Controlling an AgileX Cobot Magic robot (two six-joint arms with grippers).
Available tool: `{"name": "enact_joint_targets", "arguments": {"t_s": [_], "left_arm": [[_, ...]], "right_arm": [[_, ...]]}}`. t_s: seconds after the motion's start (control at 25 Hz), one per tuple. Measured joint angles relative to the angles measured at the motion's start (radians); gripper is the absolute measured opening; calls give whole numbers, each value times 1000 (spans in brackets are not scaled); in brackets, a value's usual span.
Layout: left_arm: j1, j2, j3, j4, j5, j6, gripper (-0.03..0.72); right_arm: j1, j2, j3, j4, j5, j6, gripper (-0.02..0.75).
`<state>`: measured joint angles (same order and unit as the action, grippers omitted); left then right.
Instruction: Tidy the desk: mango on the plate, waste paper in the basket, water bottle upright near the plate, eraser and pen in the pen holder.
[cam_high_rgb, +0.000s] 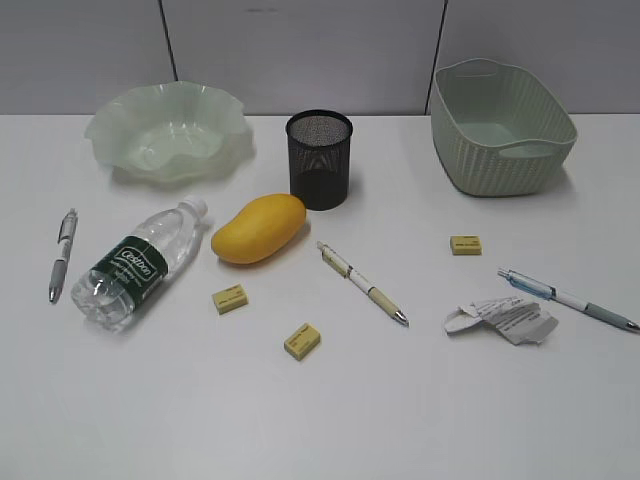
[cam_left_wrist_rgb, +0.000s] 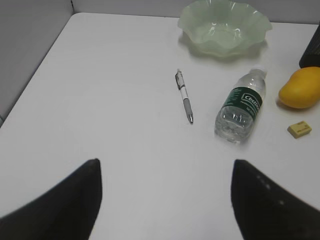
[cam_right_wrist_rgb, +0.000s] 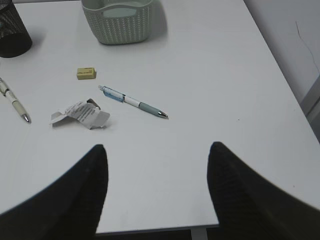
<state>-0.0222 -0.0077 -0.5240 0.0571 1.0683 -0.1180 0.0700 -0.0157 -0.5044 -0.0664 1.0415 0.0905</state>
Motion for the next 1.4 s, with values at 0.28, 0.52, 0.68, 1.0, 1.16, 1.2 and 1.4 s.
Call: {"name": "enact_joint_targets", "arguments": {"t_s": [0.28, 0.52, 0.68, 1.0, 1.16, 1.2, 1.4], "left_arm": [[0, 0, 0, 0, 0, 0, 606], [0, 0, 0, 0, 0, 0, 598], [0, 0, 0, 0, 0, 0, 591], [0, 0, 0, 0, 0, 0, 587], [0, 0, 0, 0, 0, 0, 580], [0, 0, 0, 0, 0, 0, 580], [0, 33, 0, 4, -1, 0, 578]], "right_arm": [[0, 0, 0, 0, 0, 0, 501], [0, 0, 0, 0, 0, -1, 501], [0, 0, 0, 0, 0, -1, 501], [0, 0, 0, 0, 0, 0, 498], [0, 0, 0, 0, 0, 0, 498], [0, 0, 0, 0, 0, -1, 499], [0, 0, 0, 0, 0, -1, 499]]}}
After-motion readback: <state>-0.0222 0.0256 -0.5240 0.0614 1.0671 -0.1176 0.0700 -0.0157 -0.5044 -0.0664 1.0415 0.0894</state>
